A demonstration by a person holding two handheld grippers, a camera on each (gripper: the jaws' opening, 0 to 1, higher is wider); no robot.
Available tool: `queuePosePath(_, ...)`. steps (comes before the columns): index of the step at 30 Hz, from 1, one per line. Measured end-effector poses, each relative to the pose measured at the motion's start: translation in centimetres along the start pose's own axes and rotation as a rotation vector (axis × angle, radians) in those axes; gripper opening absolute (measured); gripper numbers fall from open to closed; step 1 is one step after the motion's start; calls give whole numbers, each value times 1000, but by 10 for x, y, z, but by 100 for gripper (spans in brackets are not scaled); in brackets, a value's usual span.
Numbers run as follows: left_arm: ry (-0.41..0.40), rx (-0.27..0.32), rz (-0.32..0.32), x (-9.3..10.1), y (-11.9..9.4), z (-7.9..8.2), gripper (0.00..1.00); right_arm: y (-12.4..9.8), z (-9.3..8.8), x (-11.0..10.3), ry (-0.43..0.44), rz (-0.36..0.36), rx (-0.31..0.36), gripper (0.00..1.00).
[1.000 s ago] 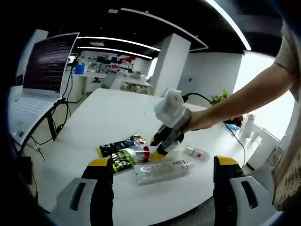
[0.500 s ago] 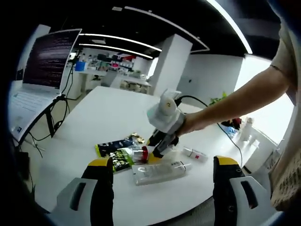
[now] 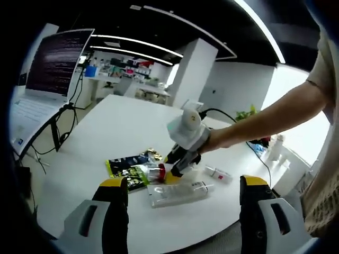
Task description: Arrange the skincare products in the storage area until every visible bottle or jar stands upright without overlapping.
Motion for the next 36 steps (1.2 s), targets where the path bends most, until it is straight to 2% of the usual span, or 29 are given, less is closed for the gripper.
queuePosePath(5, 2, 5, 11, -1, -1, 1, 85, -12, 8, 1, -59, -47, 56, 27)
queuePosePath(10, 27, 0, 8, 2, 0, 1, 84, -31, 19, 7, -29, -77, 146, 26)
queuePosePath(14, 41, -4, 9, 3, 0, 1, 83, -44, 19, 7, 16, -103, 204, 26)
queuePosePath(19, 77, -20, -4, 8, 0, 0, 83, -58, 11, 6, 132, -145, 287, 26)
queuePosePath(22, 92, -26, -11, 10, 0, 0, 82, -70, 8, 3, 172, -155, 339, 26)
queuePosePath(26, 98, -29, -27, 12, -1, 0, 82, -91, 7, 0, 212, -178, 433, 26)
queuePosePath(27, 99, -29, -32, 12, -1, 1, 82, -98, 6, 0, 243, -194, 445, 26)
queuePosePath(31, 106, -33, -46, 14, 1, 3, 82, -121, 6, -3, 270, -218, 517, 26)
queuePosePath(36, 106, -16, -84, 25, 10, 17, 81, -148, 4, -16, 324, -212, 606, 26)
Point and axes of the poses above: the point that each gripper's makers call its tool centre point, and the gripper's own axes: y roughly forward along the fingers, x roughly to its right, z roughly out of its top, the point moved 4 cm from there along -y, roughly backward along the fingers, and after that the axes turned 4 degrees about x, right-handed, at the moved point
